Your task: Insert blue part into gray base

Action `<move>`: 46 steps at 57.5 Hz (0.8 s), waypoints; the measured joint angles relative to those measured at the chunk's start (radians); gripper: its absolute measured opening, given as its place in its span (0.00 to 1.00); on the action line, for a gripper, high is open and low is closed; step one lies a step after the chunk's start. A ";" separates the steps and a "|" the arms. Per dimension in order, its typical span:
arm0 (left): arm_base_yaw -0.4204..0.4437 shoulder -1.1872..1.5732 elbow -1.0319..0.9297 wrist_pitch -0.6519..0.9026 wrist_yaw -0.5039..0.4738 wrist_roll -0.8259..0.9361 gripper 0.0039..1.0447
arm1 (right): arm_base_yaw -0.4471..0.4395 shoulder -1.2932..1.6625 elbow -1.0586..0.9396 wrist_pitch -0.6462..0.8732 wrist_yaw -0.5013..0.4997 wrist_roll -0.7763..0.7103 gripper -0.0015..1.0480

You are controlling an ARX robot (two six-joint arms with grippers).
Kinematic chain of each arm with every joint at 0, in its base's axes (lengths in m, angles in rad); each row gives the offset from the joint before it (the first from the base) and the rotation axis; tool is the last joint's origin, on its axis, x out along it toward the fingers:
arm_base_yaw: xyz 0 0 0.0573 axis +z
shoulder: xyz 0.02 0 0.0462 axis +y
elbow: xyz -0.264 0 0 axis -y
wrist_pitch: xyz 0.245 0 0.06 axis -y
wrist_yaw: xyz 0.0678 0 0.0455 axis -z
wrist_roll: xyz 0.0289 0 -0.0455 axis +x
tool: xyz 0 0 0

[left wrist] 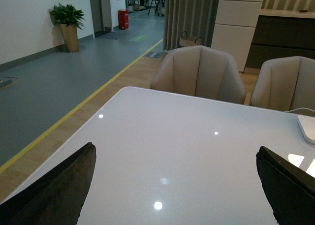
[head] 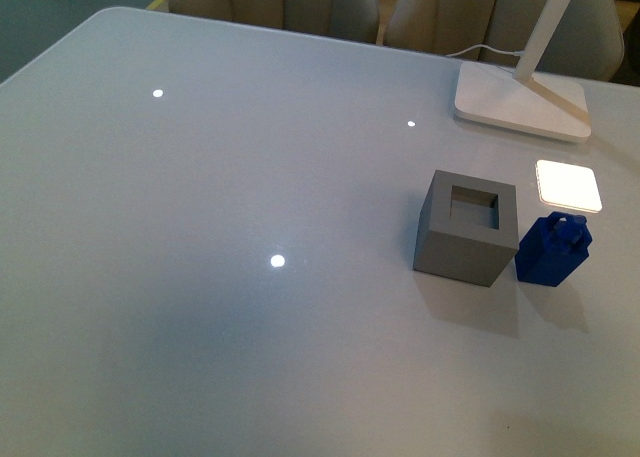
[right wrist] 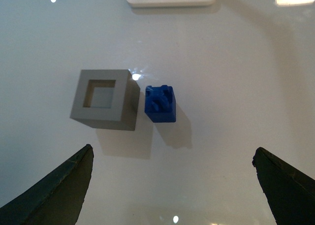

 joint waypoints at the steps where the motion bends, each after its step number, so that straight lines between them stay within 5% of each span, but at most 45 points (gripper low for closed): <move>1: 0.000 0.000 0.000 0.000 0.000 0.000 0.93 | -0.008 0.070 0.021 0.028 -0.016 -0.004 0.91; 19: 0.000 0.000 0.000 0.000 0.000 0.000 0.93 | 0.021 0.796 0.335 0.123 -0.006 0.002 0.91; 46: 0.000 0.000 0.000 0.000 0.000 0.000 0.93 | 0.081 0.964 0.502 0.076 0.024 -0.001 0.91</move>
